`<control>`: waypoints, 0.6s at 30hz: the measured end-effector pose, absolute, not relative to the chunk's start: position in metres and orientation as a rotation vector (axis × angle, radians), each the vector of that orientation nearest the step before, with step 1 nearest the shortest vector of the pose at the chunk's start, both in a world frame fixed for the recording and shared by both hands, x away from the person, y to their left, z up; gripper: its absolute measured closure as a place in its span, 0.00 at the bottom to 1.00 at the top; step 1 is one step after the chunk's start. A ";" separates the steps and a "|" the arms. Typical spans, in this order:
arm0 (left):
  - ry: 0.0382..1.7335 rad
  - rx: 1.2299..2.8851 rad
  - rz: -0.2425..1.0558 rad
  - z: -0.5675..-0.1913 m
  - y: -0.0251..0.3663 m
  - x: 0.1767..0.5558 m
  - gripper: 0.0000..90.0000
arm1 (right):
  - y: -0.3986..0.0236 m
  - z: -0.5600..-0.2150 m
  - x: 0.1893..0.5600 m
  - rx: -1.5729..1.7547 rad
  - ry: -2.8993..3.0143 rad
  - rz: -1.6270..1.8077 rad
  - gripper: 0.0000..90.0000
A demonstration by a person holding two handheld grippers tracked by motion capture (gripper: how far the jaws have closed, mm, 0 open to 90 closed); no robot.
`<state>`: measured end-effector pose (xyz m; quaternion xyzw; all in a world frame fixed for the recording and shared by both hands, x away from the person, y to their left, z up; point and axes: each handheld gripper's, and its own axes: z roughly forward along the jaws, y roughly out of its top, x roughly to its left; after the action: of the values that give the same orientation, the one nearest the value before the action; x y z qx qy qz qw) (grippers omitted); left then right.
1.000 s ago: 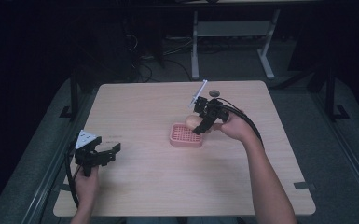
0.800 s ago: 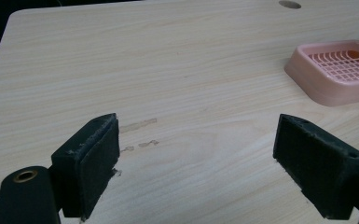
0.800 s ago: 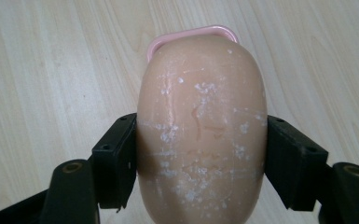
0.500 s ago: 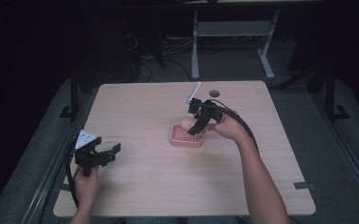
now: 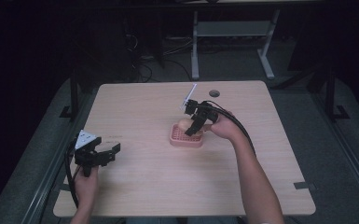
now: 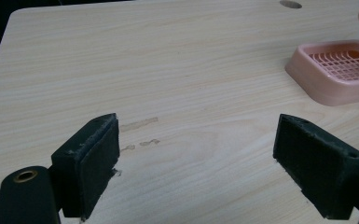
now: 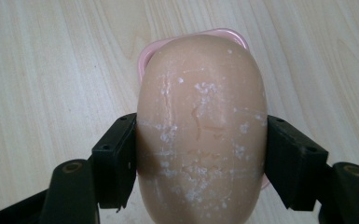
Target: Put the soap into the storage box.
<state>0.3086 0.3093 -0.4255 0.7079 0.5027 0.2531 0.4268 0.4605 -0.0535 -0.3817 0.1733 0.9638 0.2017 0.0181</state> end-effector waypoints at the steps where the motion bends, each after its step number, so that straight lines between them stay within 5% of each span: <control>1: 1.253 1.772 0.630 -0.425 0.309 0.309 0.16 | -0.051 -0.385 0.462 0.535 3.000 0.623 0.35; 18: 1.254 1.768 0.628 -0.426 0.310 0.309 0.16 | -0.039 -0.404 0.469 0.526 3.038 0.539 0.35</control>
<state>0.3088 0.3097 -0.4258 0.7079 0.5021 0.2515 0.4284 0.4685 -0.0389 -0.4043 0.1680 0.9706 0.1723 0.0060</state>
